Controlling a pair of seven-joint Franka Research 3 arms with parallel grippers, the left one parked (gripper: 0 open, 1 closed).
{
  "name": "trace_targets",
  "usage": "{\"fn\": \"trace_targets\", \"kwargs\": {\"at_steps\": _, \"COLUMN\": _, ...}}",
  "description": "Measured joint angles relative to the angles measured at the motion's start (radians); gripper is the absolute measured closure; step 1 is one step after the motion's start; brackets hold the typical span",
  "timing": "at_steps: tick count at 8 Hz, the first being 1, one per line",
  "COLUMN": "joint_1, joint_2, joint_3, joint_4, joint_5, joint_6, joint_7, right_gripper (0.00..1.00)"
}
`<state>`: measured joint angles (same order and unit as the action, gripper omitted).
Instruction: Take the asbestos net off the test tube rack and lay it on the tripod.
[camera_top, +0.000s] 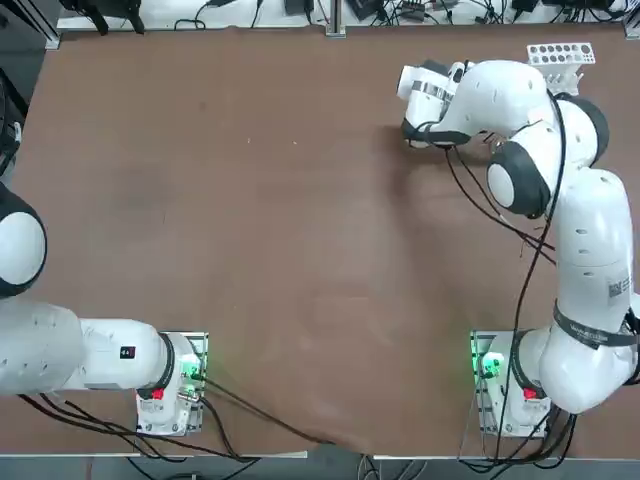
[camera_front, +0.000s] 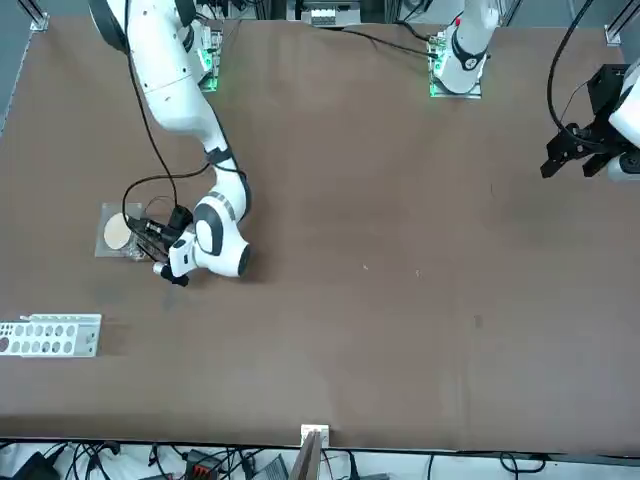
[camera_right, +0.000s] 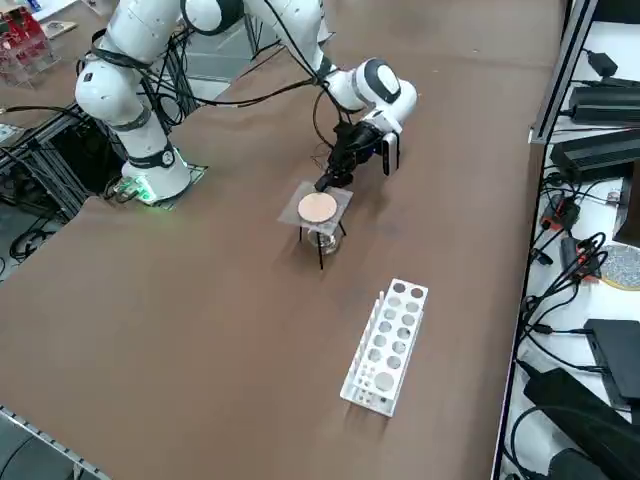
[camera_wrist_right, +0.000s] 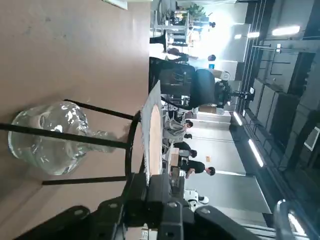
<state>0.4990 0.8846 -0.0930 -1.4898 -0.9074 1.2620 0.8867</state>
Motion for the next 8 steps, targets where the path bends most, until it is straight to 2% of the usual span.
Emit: {"fn": "trace_targets", "kwargs": {"at_steps": 8, "joint_1": 0.001, "joint_2": 0.020, "joint_3": 0.000, "joint_4": 0.000, "joint_5": 0.011, "joint_6": -0.001, "joint_7": 0.000, "right_gripper": 0.98}}
